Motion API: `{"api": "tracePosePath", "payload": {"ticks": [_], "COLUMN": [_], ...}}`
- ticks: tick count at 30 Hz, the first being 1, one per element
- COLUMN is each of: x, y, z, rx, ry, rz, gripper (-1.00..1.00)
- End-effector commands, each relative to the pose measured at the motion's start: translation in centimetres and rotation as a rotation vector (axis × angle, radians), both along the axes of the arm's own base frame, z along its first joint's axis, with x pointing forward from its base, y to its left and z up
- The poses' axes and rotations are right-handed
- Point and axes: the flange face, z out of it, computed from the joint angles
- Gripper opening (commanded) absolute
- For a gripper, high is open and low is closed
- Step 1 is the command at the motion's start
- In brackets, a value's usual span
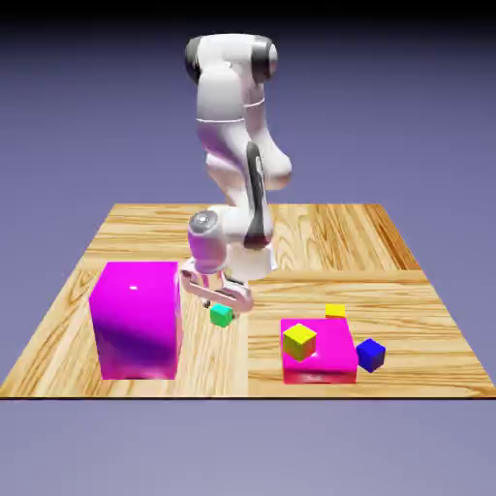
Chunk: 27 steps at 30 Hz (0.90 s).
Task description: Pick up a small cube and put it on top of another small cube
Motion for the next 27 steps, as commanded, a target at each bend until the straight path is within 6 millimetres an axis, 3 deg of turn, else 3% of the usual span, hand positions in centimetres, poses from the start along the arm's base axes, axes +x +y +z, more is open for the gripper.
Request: {"api": "tracePosePath", "payload": {"ticks": [1,2,10,12,13,20,25,27], "x": [0.0,0.0,0.9,0.9,2.5,12.9,18.5,19.6], "y": [0.0,0.0,-0.6,-0.6,-0.2,7.4,15.1,18.9], "z": [0.0,0.0,6.7,6.9,7.4,10.7,13.5,14.0], "rx": [0.000,0.000,0.000,0.000,-0.015,-0.059,-0.090,-0.090], "ry": [0.000,0.000,0.000,0.000,-0.018,-0.111,-0.188,-0.195], "rz": [0.000,0.000,0.000,0.000,0.016,0.429,0.717,0.900], "gripper": [-1.00,-1.00,-1.00,-1.00,-1.00,-1.00,-1.00,-1.00]}}
